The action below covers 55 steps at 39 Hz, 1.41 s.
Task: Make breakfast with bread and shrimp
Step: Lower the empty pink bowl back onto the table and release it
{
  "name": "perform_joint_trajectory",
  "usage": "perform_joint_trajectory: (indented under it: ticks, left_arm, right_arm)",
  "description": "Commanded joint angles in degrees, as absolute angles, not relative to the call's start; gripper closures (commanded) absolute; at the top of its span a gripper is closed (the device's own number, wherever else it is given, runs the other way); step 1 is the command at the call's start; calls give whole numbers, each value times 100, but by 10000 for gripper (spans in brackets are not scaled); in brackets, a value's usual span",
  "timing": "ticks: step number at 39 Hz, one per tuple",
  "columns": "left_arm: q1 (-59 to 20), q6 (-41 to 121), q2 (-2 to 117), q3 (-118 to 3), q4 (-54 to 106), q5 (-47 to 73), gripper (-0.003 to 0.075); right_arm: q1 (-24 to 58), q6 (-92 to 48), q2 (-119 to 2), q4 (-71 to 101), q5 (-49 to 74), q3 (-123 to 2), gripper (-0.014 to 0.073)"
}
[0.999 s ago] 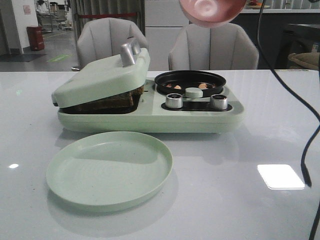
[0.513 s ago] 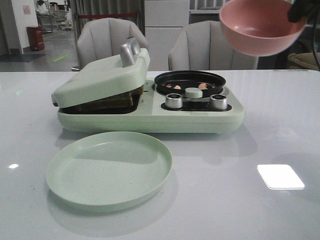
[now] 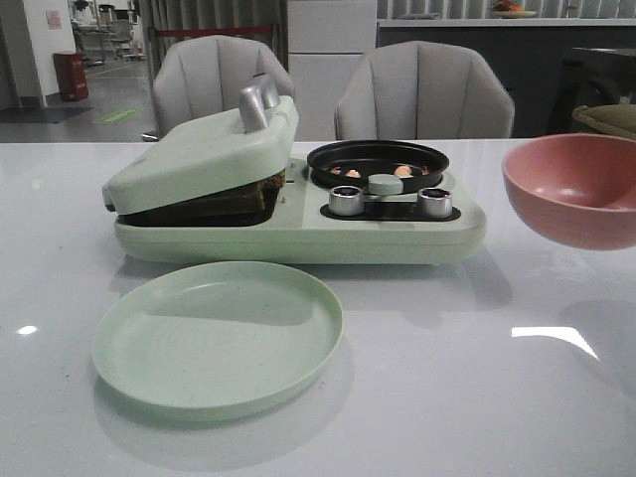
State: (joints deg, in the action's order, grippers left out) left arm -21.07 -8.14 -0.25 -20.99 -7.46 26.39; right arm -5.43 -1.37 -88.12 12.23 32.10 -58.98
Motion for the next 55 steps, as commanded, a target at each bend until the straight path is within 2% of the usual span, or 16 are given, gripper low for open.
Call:
perform_joint_trajectory:
  ticks: [1,19,30,34,45,55]
  left_arm:
    - [-2133,-877,81,-2244,-727,2194,606]
    - [-2133,-877,81,-2244,-727,2194,606]
    - [-2133,-877,81,-2244,-727,2194,606]
    - [-2133,-877,81,-2244,-727,2194,606]
    - [-2133,-877,81,-2244,-727,2194,606]
    - [-2133,-877,81,-2244,-727,2194,606]
  right_arm:
    - [-751,-169,-8815,1323,3140,-6024,471]
    - [-785,-351,-9513,1318,2437,-6271,456]
    - [-785,-776,-9920,1214,3060,-6835,221]
    - [-785,-781,-9931,1118,3066,-6929,168]
    - [-768,-781,-9485,727,3507,-7583,163]
    - [-431,-1014,-8595,793,3145,-7622,167]
